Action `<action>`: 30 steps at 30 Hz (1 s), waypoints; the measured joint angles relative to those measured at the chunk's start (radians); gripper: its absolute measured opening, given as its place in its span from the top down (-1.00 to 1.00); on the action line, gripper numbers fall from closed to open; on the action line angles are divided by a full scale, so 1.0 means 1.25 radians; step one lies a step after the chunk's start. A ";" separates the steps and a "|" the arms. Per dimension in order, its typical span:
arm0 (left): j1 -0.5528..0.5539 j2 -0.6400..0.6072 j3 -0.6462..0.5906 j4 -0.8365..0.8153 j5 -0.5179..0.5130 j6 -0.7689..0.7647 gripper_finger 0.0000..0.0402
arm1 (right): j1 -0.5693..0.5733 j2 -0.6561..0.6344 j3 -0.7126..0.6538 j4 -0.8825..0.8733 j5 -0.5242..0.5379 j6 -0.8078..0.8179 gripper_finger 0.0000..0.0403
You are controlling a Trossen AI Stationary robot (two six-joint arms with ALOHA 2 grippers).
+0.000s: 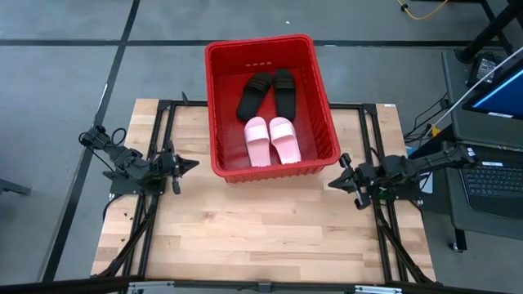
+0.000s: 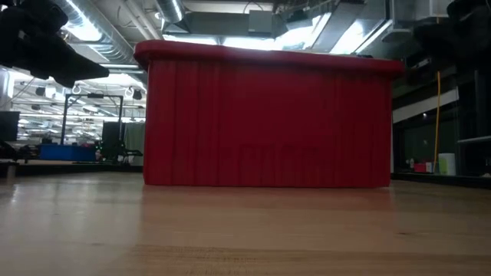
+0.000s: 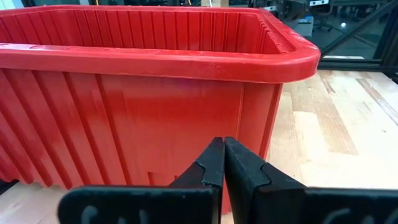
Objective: Pick and place slides into bin
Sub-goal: Return to Home Position
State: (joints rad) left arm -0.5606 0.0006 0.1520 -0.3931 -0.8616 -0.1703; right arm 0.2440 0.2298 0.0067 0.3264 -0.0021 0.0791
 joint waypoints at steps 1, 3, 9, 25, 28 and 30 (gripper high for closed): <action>0.000 0.000 0.000 0.000 0.000 0.000 0.96 | 0.000 -0.001 0.000 0.009 0.000 -0.018 0.96; 0.000 0.000 0.000 0.000 0.000 0.000 0.96 | 0.000 -0.003 0.001 0.031 0.000 -0.065 0.96; 0.000 0.000 0.000 0.000 0.000 0.000 0.98 | 0.000 -0.003 0.001 0.044 0.022 -0.087 0.96; 0.000 0.000 0.000 0.000 0.000 0.000 0.97 | -0.068 -0.098 0.002 -0.062 0.063 -0.151 0.96; 0.000 0.000 0.000 0.000 0.000 0.000 0.96 | -0.068 -0.110 0.002 -0.073 0.063 -0.198 0.96; 0.000 0.000 0.000 0.000 0.000 0.000 0.96 | -0.068 -0.120 0.002 -0.085 0.063 -0.210 0.96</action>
State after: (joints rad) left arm -0.5607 0.0006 0.1524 -0.3931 -0.8619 -0.1703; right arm 0.1589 0.0796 0.0086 0.2201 0.0769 -0.1835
